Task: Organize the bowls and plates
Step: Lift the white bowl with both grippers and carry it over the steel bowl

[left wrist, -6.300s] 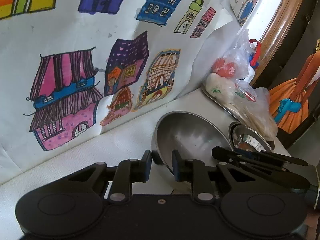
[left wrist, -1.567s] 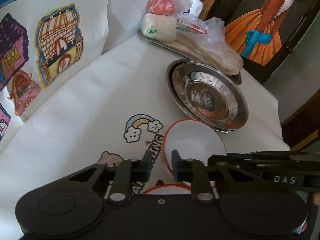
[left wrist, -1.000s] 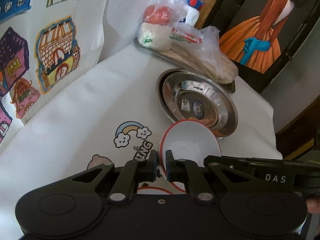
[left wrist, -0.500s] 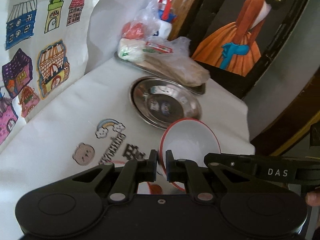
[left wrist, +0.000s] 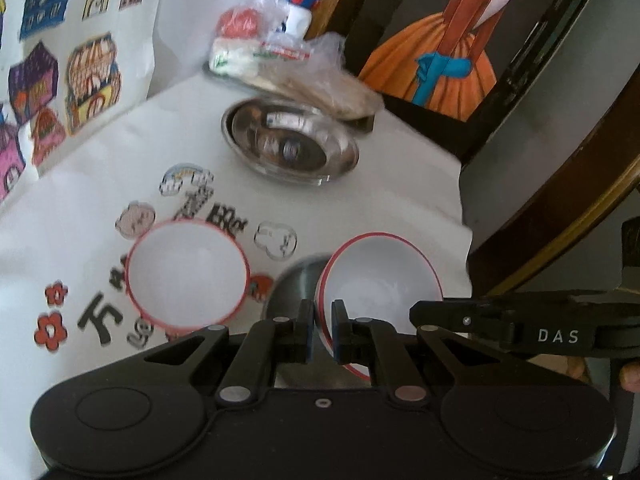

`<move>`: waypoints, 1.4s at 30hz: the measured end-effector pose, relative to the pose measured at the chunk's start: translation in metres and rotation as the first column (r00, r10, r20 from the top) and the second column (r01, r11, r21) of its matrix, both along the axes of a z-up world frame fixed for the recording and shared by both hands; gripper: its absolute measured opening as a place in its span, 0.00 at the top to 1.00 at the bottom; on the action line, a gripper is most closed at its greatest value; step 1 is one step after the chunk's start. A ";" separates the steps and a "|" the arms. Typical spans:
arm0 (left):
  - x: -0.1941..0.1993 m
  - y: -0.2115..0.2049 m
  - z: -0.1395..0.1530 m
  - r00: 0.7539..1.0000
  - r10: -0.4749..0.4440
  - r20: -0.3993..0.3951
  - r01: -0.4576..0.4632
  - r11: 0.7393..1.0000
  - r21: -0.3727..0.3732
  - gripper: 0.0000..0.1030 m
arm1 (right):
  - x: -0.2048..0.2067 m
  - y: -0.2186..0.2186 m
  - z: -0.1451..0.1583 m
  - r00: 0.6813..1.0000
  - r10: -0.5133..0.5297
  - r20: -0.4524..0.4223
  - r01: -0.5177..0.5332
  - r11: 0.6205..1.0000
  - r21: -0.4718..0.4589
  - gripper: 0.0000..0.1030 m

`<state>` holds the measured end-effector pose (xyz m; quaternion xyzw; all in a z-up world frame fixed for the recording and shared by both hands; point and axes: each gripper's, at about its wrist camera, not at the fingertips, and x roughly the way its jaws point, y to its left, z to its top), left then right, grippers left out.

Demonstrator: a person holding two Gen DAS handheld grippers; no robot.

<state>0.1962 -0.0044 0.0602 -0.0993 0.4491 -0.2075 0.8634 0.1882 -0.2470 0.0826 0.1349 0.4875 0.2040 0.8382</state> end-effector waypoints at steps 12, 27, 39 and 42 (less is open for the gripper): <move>0.003 -0.011 -0.017 0.998 -0.027 -0.064 0.034 0.993 0.112 0.92 | 0.006 0.021 -0.009 0.995 0.084 -0.060 -0.091 0.986 -0.137 0.87; 0.018 -0.012 -0.021 0.991 -0.041 -0.128 0.059 0.989 0.137 0.92 | 0.027 0.040 -0.014 0.979 0.141 -0.147 -0.172 0.959 -0.225 0.87; 0.024 -0.012 -0.020 0.990 -0.046 -0.137 0.063 0.990 0.123 0.89 | 0.037 0.046 -0.014 0.974 0.169 -0.150 -0.205 0.942 -0.267 0.79; 0.026 -0.011 -0.020 0.989 -0.044 -0.144 0.061 0.992 0.112 0.87 | 0.038 0.046 -0.013 0.973 0.173 -0.155 -0.209 0.941 -0.267 0.79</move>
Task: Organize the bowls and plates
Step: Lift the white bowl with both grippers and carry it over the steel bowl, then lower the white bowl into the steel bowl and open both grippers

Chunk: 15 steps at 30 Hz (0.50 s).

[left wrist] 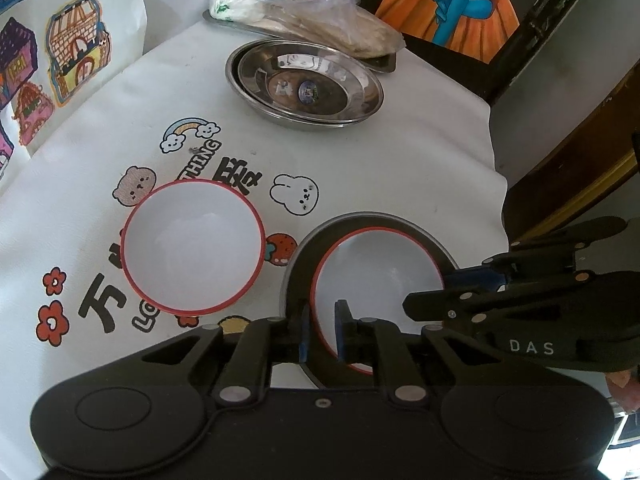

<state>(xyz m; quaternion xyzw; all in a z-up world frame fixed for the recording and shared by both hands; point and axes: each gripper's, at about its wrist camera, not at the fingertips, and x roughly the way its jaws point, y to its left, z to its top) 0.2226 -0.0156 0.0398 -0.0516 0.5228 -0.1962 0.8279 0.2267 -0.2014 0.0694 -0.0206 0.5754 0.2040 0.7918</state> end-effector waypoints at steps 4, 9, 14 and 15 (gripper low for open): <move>0.001 0.003 -0.001 1.000 0.009 -0.004 -0.009 1.000 -0.017 0.86 | 0.001 -0.004 0.000 1.000 0.000 -0.002 0.000 1.000 0.018 0.77; 0.000 0.009 -0.002 0.999 0.032 -0.018 -0.033 0.997 -0.070 0.82 | -0.001 -0.010 0.002 1.000 -0.005 -0.001 0.005 0.998 0.070 0.68; -0.001 0.009 -0.003 0.999 0.029 -0.031 -0.032 0.995 -0.095 0.82 | -0.004 -0.010 0.005 1.000 0.014 0.010 -0.015 0.996 0.088 0.55; -0.002 0.008 -0.003 0.999 0.027 -0.028 -0.030 0.995 -0.096 0.81 | -0.005 -0.010 0.006 1.000 0.020 0.015 -0.022 0.995 0.093 0.52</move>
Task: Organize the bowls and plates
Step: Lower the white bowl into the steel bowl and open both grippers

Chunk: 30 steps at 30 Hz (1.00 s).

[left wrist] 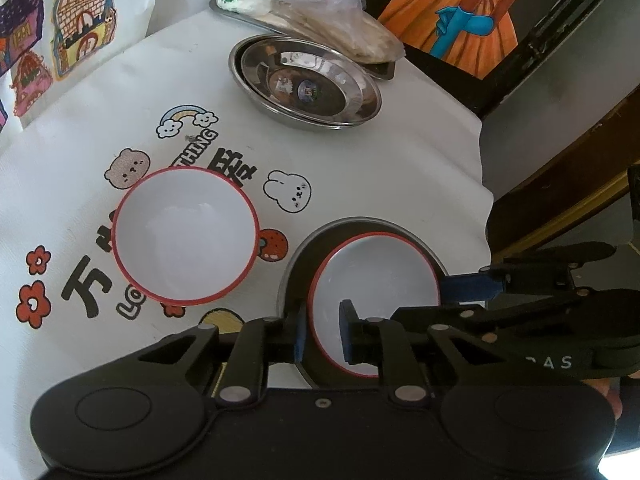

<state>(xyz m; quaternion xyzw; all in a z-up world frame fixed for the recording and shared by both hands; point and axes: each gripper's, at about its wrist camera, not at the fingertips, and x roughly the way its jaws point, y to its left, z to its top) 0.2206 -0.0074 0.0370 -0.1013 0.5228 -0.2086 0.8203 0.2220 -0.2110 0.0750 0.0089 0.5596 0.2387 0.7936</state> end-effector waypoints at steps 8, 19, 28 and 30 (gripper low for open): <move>-0.005 0.004 0.006 1.000 0.003 0.020 -0.003 0.999 -0.037 0.73 | -0.005 0.000 0.011 0.999 0.026 0.044 -0.026 0.999 0.019 0.30; -0.017 0.019 0.019 0.994 0.022 0.104 -0.017 0.999 -0.045 0.53 | -0.009 -0.022 0.021 0.993 -0.032 0.110 0.030 0.999 0.017 0.13; -0.032 0.062 0.044 0.955 0.145 0.259 -0.147 0.989 -0.014 0.22 | -0.009 -0.011 0.038 0.974 -0.003 0.225 -0.008 0.999 0.048 0.00; -0.033 0.073 0.046 0.946 0.179 0.272 -0.184 0.983 -0.007 0.19 | -0.009 -0.002 0.040 0.966 0.017 0.257 -0.028 0.999 0.041 0.00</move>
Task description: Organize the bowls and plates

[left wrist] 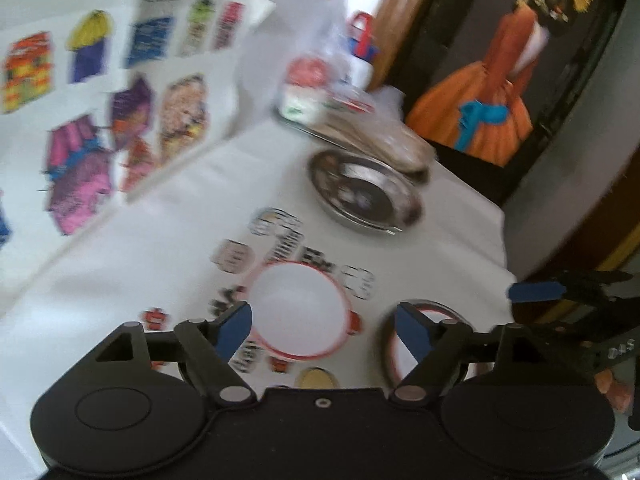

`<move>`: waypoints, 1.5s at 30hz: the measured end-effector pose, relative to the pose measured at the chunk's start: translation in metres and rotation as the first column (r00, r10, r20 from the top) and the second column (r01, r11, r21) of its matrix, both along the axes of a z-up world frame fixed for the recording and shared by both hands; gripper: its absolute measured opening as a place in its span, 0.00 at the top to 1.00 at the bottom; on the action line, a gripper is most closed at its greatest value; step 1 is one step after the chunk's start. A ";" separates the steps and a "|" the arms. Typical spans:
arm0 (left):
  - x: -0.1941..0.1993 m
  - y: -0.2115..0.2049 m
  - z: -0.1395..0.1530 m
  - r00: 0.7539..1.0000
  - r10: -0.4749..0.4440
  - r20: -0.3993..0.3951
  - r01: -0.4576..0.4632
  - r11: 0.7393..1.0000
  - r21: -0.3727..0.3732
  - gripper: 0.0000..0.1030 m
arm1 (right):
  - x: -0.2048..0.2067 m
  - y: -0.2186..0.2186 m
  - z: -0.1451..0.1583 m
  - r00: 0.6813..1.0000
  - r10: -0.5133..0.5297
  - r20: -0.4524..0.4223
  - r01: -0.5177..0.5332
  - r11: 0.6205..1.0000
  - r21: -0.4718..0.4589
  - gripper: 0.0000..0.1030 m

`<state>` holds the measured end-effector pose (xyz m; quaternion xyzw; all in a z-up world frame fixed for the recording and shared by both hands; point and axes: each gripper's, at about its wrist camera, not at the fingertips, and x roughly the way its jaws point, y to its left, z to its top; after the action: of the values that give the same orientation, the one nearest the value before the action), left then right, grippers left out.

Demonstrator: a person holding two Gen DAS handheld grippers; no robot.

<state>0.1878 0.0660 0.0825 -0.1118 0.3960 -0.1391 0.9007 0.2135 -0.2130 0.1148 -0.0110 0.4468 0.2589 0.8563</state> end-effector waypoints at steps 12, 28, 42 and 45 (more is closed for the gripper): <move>-0.001 0.042 -0.033 0.969 0.248 0.013 -0.248 0.969 0.002 0.05 | 0.037 0.051 -0.024 0.998 0.001 0.067 0.000 1.000 -0.022 0.00; 0.007 0.031 -0.057 0.960 0.279 0.003 -0.278 0.959 0.058 0.01 | 0.070 0.064 -0.056 1.000 0.005 -0.021 -0.006 0.999 -0.048 0.01; 0.013 0.031 -0.072 0.960 0.278 -0.034 -0.277 0.960 0.040 0.02 | 0.078 0.072 -0.073 0.997 0.024 -0.079 -0.031 0.996 -0.084 0.14; 0.014 0.032 -0.073 0.959 0.278 -0.044 -0.278 0.960 0.018 0.06 | 0.080 0.073 -0.077 0.996 0.025 -0.090 -0.033 0.996 -0.088 0.17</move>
<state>0.2023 0.0984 0.0092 -0.1641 0.3977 -0.0062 0.9027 0.2933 -0.1397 0.0374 -0.0441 0.4953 0.2512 0.8304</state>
